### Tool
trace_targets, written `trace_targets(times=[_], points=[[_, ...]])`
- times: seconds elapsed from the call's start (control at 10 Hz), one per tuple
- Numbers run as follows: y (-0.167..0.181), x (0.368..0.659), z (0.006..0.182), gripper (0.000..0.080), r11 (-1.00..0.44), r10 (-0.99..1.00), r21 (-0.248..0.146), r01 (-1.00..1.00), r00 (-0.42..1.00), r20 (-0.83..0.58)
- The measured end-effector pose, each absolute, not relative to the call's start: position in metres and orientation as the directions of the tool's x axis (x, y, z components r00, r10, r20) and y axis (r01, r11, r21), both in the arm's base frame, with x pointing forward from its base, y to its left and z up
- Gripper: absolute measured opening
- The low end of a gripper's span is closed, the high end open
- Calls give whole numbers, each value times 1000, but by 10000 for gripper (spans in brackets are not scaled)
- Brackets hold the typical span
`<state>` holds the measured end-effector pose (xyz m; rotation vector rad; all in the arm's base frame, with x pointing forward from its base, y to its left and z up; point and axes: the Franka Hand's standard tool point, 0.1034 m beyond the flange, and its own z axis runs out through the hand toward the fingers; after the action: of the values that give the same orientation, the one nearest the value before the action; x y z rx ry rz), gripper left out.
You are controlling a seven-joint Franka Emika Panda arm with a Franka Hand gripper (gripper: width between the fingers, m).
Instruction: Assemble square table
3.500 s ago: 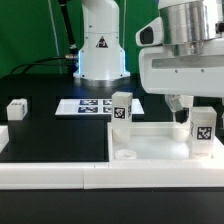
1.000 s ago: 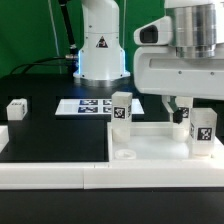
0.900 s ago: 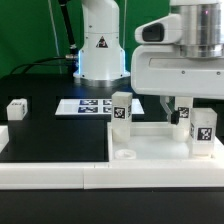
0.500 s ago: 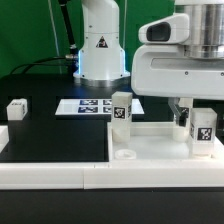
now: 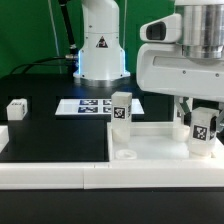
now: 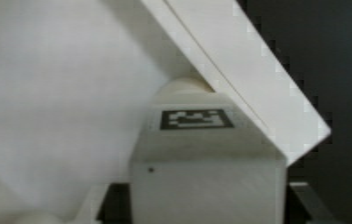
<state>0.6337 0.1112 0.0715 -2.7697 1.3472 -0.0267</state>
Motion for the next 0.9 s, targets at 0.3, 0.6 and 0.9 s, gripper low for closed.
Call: trace_targets(times=[0.3,0.6,0.9], points=[[111,632,70,291,-223,-973,-72,-972,226,-39],[114,629,71,292,155,-986,-71,-985,-149,-78],[114,628,71,365,131,-989,-76,-988,-125,-77]])
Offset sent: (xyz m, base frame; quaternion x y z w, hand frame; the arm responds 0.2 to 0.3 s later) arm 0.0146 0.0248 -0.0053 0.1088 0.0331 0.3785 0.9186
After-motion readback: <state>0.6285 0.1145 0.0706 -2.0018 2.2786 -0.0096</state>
